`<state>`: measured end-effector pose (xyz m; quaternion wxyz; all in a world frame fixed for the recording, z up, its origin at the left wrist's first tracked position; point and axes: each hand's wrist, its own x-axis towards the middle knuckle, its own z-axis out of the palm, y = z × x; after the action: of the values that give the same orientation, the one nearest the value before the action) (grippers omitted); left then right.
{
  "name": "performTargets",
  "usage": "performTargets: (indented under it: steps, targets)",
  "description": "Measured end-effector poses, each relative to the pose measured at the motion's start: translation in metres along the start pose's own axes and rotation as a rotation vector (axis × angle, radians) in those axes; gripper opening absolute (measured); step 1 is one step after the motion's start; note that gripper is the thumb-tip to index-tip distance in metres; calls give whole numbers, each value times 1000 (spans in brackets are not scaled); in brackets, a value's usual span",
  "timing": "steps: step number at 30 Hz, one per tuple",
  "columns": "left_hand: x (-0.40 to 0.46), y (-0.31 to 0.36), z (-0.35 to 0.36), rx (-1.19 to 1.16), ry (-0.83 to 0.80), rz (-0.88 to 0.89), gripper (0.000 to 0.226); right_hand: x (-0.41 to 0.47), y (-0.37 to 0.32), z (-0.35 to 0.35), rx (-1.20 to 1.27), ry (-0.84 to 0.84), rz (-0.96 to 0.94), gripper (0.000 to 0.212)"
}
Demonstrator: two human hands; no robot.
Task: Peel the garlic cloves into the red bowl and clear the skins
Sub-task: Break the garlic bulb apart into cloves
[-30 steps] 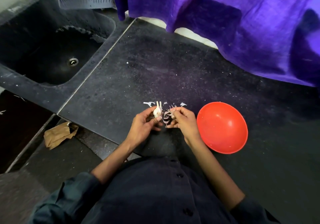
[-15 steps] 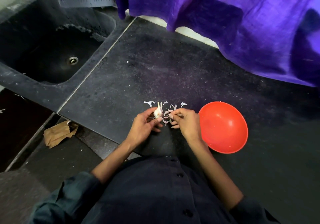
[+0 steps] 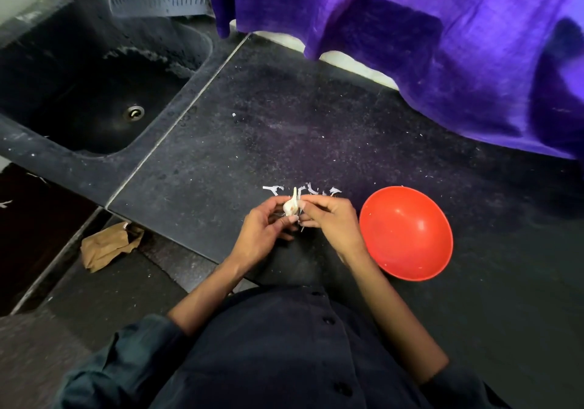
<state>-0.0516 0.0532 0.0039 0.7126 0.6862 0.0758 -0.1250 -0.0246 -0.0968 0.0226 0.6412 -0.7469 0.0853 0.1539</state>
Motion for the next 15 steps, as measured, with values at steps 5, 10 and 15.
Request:
performTargets:
  steps: [5,10,15]
  targets:
    - [1,1,-2,69,63,60,42,-3,-1,4,117,-23,65,22]
    - [0,1,-5,265,108,156,48,-5,-2,8,146,-39,70,20]
    - [-2,1,-4,402,160,236,42,-5,-2,13,132,3,22,24]
